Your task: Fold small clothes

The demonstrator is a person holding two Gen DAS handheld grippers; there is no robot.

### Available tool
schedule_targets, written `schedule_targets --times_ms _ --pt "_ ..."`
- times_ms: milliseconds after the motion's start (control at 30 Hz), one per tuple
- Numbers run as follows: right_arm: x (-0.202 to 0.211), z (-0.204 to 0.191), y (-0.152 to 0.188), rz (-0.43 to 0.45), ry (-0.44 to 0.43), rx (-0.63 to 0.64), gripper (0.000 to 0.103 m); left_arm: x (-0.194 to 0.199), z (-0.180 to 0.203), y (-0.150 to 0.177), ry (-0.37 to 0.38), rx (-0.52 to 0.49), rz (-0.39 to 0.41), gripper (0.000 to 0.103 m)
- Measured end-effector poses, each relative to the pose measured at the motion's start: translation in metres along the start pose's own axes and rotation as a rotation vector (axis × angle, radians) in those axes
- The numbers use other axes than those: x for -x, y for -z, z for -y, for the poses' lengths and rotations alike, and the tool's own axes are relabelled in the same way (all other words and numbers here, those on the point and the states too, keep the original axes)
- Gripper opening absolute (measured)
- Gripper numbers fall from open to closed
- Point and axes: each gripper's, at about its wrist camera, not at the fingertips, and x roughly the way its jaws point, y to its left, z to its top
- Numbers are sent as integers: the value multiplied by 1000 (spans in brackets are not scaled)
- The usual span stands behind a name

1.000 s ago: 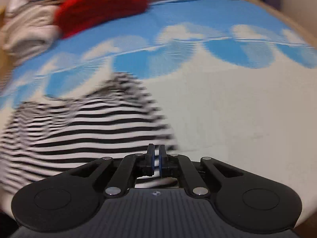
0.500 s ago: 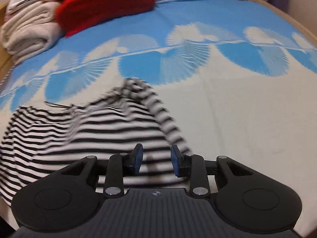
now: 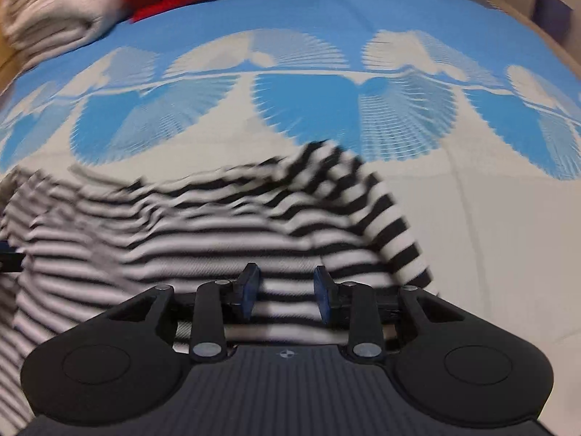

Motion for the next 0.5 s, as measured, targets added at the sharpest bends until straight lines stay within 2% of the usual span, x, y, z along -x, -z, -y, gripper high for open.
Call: schedule_targets --times_ms 100,200,267,367,500 --pt "-13 6 -7 23 22 -19 33 1 -13 -7 6 46 37 51" --pt "-15 11 -14 65 70 -32 34 4 -20 -16 -30 71 96 51" --pt "-18 22 -19 66 79 -80 41 2 -27 -22 -72 108 122 47" --pt "-27 35 -26 63 66 -161 41 -5 -39 -29 -79 181 132 41" --pt "-31 33 -31 98 104 -161 41 -7 -48 -36 -104 229 177 32"
